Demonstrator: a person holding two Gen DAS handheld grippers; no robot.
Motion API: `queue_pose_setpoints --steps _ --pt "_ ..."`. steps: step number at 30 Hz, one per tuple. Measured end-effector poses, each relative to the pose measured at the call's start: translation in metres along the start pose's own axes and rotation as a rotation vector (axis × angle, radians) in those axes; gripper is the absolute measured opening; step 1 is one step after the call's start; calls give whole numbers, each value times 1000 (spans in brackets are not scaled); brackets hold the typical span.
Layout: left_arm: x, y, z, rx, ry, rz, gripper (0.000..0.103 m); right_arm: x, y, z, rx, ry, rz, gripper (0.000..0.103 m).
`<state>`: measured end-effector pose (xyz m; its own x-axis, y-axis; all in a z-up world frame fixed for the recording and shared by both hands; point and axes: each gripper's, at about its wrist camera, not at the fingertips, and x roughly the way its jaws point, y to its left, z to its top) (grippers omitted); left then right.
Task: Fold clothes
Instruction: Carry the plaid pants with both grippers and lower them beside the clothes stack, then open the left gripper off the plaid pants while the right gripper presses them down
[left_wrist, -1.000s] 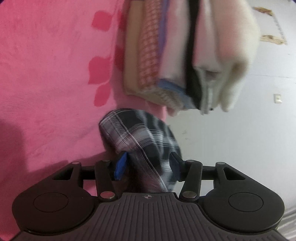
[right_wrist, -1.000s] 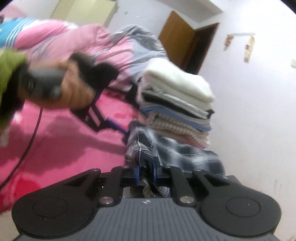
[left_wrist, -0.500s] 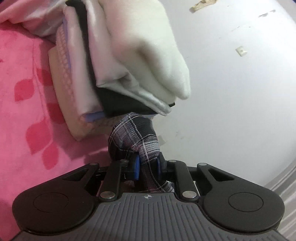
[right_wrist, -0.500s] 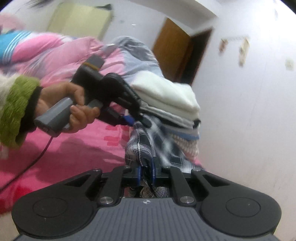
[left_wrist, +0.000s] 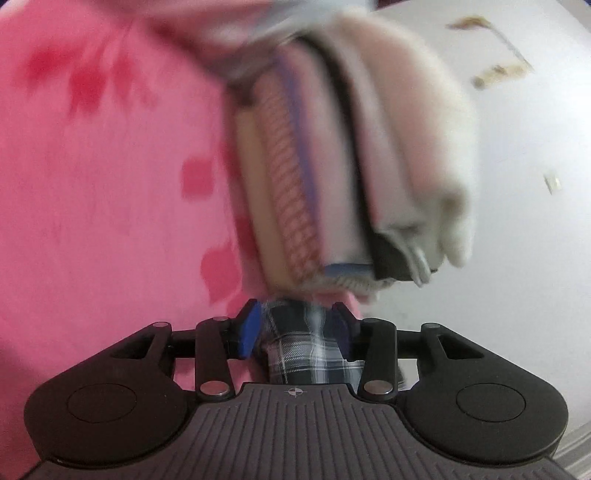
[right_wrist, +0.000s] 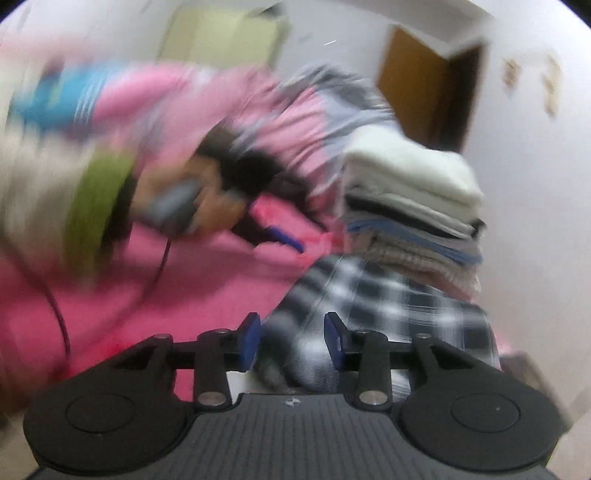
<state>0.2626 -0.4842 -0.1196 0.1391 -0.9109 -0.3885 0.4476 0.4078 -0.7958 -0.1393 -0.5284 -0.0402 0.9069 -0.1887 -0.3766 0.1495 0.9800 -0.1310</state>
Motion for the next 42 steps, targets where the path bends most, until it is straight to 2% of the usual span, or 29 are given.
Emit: queue_pose_setpoints --steps 3,5,6,8,10,11,13,14,17,20,21,25,28,31,34,36,39,42 --pt "-15 -33 -19 241 7 -5 41 15 -57 14 138 -28 -81 39" --pt "5 -46 -36 320 39 17 41 32 -92 21 205 -38 -111 37" --pt "15 -53 -45 359 55 28 41 45 -106 23 223 -38 -109 28" --pt "36 -65 -62 438 88 51 41 76 -126 18 246 0 -92 23" --pt "56 -78 -79 516 121 73 40 111 -141 -2 254 104 -95 20" --pt "66 -85 -88 555 137 84 39 129 -146 -16 243 171 -111 11" --pt "87 -97 -105 634 170 106 40 138 -160 -31 304 166 -76 9" --pt "92 -101 -110 658 182 115 40 137 -164 -27 332 181 -67 9" --pt "74 -98 -106 635 189 125 40 124 -177 -6 428 166 -58 16" --pt "57 -95 -102 612 196 136 41 122 -204 6 544 150 -37 56" --pt "51 -94 -101 605 198 139 41 129 -215 7 584 172 -37 62" --pt "27 -90 -95 574 207 153 44 160 -250 -8 776 319 18 66" --pt "10 -87 -91 551 214 163 50 167 -255 -19 835 368 101 71" --pt "9 -78 -85 456 257 136 54 171 -258 -28 885 398 170 72" --pt "14 -67 -78 340 309 99 56 169 -257 -31 881 390 177 61" --pt "17 -61 -75 272 340 75 56 168 -254 -30 861 377 167 45" --pt "19 -59 -78 244 361 53 56 165 -249 -21 805 354 135 35" --pt "21 -62 -78 222 374 45 56 169 -253 -10 770 347 136 33"
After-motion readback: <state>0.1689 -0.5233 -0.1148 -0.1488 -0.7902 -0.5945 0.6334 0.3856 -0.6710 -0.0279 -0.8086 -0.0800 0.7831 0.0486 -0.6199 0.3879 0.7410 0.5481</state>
